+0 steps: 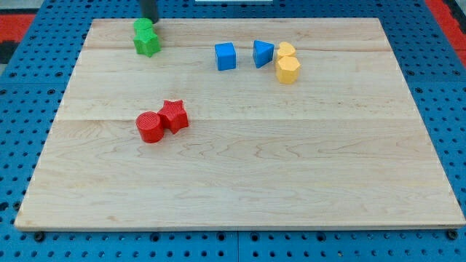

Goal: Move the green circle land green star to the center left

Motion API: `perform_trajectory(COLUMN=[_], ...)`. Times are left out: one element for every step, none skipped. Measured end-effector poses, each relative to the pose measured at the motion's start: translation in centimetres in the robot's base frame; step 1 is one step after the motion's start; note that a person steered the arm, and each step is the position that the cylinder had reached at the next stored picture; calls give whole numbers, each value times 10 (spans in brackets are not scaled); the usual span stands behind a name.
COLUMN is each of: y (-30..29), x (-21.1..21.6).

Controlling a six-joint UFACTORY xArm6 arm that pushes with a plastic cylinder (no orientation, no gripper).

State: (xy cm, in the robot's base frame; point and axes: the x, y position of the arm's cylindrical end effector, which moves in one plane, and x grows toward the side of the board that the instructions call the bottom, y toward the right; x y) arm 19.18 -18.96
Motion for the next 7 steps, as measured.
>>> perform_trajectory(y=[-34, -37, -10, 2, 3, 3, -2], x=[0, 12, 14, 14, 31, 56, 38])
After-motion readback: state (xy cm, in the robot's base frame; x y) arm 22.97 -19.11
